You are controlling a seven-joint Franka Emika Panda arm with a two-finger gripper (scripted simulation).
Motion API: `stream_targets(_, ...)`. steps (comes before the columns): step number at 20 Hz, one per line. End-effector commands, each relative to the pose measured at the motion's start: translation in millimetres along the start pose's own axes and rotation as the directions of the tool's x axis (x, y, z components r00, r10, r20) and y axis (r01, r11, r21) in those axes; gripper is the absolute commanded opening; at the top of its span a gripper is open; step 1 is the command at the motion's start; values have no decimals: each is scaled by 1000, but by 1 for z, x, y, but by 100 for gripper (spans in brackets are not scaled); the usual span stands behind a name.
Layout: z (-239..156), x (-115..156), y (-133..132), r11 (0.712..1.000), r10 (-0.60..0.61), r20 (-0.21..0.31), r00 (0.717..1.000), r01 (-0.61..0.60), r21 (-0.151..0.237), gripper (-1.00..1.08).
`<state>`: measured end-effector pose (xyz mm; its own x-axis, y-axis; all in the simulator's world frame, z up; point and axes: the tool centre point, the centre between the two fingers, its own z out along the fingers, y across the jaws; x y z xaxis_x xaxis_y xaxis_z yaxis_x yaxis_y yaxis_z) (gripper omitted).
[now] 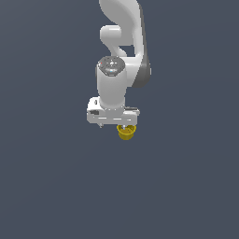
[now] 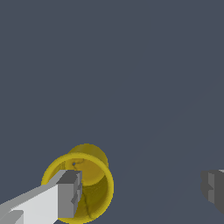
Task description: Pick up the object and move it to a goal position.
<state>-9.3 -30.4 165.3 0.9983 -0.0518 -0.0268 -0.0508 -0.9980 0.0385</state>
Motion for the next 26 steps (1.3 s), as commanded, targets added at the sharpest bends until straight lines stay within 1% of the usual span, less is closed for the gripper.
stream_targets(1, 0, 0, 0, 1000, 0, 0, 1000, 0, 0, 28)
stream_targets(7, 1, -1, 12, 1000, -5, 9, 1000, 5, -10, 28)
stream_targets(14, 3, -2, 11, 1000, 19, 13, 1000, -19, -4, 28)
stream_targets(21, 8, -3, 7, 993, 119, 31, 992, -119, 19, 28)
stream_targets(26, 14, -4, 2, 970, 236, 58, 970, -239, 41, 28)
